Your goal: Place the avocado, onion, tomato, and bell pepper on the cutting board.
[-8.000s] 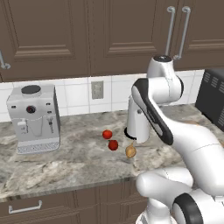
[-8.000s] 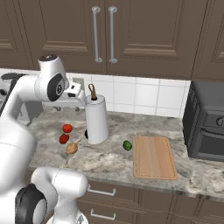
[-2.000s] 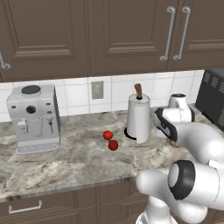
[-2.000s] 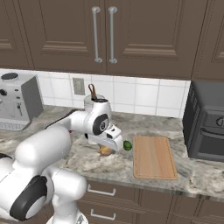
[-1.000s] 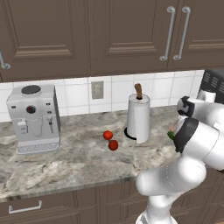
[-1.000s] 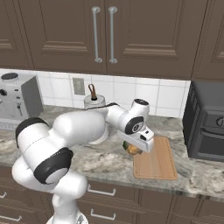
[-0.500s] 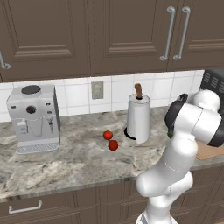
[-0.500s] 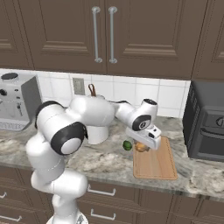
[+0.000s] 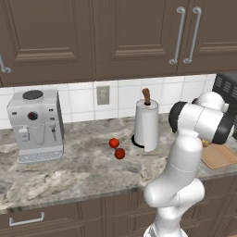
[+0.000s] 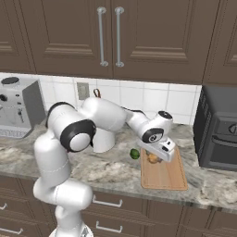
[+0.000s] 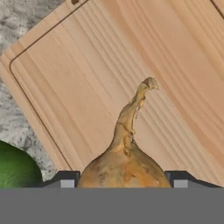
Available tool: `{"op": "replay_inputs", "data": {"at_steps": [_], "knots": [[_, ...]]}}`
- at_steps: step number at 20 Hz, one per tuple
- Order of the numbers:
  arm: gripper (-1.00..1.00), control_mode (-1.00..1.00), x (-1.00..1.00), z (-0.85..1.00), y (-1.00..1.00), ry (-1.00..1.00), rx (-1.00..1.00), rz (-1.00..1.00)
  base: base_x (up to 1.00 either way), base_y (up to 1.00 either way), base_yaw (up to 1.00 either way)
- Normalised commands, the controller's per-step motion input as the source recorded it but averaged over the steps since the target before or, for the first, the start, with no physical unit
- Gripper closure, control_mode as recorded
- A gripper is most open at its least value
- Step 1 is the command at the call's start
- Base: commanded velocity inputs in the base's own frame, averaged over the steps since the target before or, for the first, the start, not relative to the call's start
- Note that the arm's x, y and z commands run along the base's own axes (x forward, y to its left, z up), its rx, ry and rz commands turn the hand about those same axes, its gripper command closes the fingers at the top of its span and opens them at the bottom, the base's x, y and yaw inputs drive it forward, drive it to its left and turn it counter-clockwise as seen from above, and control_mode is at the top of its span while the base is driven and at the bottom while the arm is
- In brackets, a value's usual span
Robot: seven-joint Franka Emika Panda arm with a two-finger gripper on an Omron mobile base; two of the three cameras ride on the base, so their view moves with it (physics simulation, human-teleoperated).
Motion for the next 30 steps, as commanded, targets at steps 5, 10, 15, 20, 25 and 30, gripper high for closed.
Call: {"op": "replay_inputs", "data": {"at_steps": [5,10,15,20,25,30], "knots": [[-1.0,-1.0,0.09,-0.14,0.0,-0.04,0.0,0.0,0.0,0.0,0.0],[-1.0,-1.0,0.0,0.21,0.01,-0.04,-0.02,0.0,0.0,0.0,0.0],[-1.0,-1.0,-0.03,0.27,0.09,0.0,-0.08,0.0,0.0,0.0,0.0],[-1.0,-1.0,0.0,0.26,0.28,0.0,-0.1,0.01,0.0,0.0,0.0],[-1.0,-1.0,0.0,0.06,0.31,0.0,-0.09,0.12,0.0,0.0,0.0],[-1.0,-1.0,0.08,-0.08,0.24,0.0,-0.06,0.2,0.0,0.0,0.0]]}}
